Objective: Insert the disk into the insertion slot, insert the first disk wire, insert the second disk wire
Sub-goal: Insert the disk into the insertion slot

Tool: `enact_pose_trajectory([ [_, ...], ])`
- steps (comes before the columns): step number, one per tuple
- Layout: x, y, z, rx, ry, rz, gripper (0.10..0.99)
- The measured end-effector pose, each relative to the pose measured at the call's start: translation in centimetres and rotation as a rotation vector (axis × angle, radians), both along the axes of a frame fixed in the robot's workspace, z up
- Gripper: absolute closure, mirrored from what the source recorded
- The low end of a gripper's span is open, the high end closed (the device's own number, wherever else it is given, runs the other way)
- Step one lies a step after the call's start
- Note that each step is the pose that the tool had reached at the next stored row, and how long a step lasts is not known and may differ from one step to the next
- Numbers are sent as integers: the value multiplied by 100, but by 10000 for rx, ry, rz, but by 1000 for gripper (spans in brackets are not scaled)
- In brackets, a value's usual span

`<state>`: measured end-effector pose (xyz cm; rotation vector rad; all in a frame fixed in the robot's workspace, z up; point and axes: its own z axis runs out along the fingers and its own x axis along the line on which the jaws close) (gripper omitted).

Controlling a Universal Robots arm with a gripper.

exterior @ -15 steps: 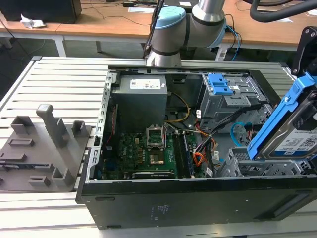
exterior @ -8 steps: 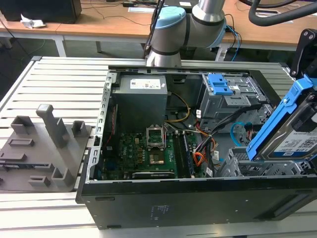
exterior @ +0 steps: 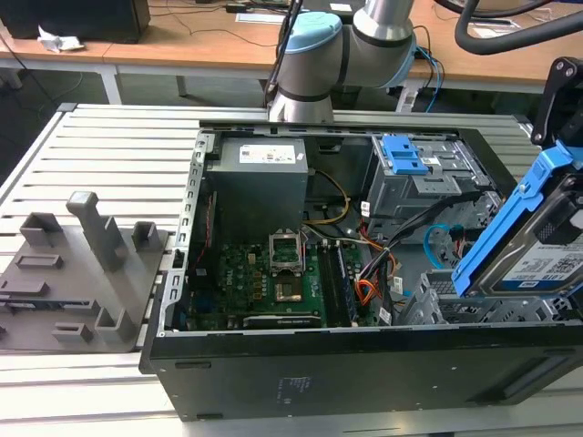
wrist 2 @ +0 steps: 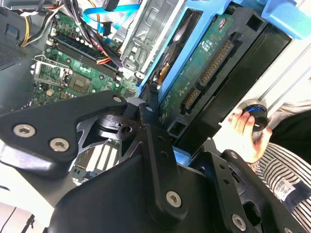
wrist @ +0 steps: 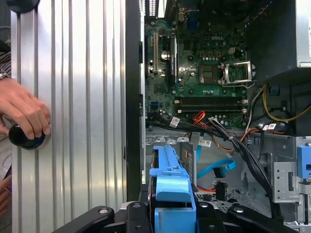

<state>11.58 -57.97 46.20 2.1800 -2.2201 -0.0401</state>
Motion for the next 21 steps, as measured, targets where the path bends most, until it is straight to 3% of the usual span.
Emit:
enact_pose_trajectory([
  [10, 0, 0, -31, 0, 0, 1, 725],
  [19, 0, 0, -118, -1, 0, 0, 725],
  [21, 1, 28, -127, 0, 0, 1, 725],
])
